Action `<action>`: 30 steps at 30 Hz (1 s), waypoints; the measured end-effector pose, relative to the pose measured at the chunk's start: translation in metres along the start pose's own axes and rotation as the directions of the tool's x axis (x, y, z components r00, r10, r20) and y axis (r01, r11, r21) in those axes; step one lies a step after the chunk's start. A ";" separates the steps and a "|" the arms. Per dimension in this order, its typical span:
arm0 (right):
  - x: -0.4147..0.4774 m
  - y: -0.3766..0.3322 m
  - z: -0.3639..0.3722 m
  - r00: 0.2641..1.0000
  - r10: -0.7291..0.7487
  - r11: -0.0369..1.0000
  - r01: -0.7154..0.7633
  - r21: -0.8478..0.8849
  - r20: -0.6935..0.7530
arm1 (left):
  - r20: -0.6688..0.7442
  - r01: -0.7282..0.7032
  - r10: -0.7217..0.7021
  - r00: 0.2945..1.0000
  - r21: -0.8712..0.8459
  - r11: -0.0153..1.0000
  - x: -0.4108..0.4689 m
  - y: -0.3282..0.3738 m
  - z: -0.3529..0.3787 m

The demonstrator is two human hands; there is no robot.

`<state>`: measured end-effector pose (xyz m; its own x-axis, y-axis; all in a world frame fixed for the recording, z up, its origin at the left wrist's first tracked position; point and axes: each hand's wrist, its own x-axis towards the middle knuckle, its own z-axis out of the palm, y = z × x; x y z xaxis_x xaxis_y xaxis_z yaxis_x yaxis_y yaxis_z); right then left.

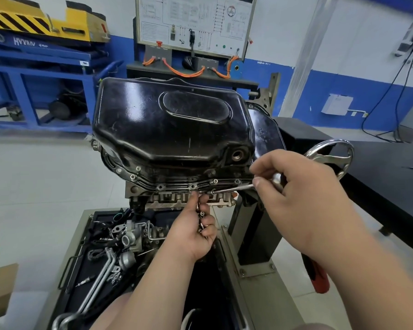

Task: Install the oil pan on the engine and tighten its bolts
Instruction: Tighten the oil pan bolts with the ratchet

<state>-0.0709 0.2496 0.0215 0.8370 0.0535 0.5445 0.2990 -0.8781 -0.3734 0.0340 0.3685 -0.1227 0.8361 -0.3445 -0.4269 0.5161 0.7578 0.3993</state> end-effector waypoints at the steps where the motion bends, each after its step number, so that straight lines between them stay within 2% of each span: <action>1: -0.001 0.000 -0.001 1.000 -0.003 1.000 0.003 0.008 0.001 | -0.010 0.003 -0.003 1.000 0.009 1.000 0.000 0.000 0.000; 6: -0.003 -0.004 -0.004 1.000 -0.028 0.999 0.028 0.033 0.013 | -0.077 0.037 -0.034 0.996 0.038 0.999 0.003 0.000 0.000; 10: -0.005 -0.004 -0.003 1.000 -0.029 0.999 0.029 0.042 0.010 | -0.101 0.037 -0.036 0.994 0.000 0.999 0.004 -0.001 0.000; 14: -0.008 -0.003 -0.001 0.999 -0.035 0.999 0.034 0.034 0.014 | -0.086 0.017 -0.023 0.996 -0.065 0.998 0.004 0.001 -0.001; 20: -0.009 0.000 -0.004 1.000 -0.025 0.999 0.025 0.035 -0.019 | -0.060 -0.046 0.043 0.997 -0.054 0.997 0.003 0.004 0.001; 25: -0.009 0.002 -0.006 0.999 -0.025 0.999 0.026 0.031 -0.041 | -0.052 -0.036 0.033 0.998 -0.064 0.997 0.002 0.002 0.001; 27: -0.009 0.002 -0.005 0.999 -0.022 0.999 0.023 0.032 -0.041 | -0.060 -0.026 0.023 0.998 -0.043 0.999 0.001 0.001 0.000; 30: -0.009 0.003 -0.005 0.999 -0.019 0.999 0.020 0.026 -0.045 | -0.090 -0.033 0.040 0.995 0.076 0.997 0.001 -0.002 0.001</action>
<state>-0.0804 0.2440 0.0194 0.8095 0.0486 0.5851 0.3276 -0.8643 -0.3816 0.0343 0.3664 -0.1229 0.8359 -0.2630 -0.4818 0.5009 0.7245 0.4734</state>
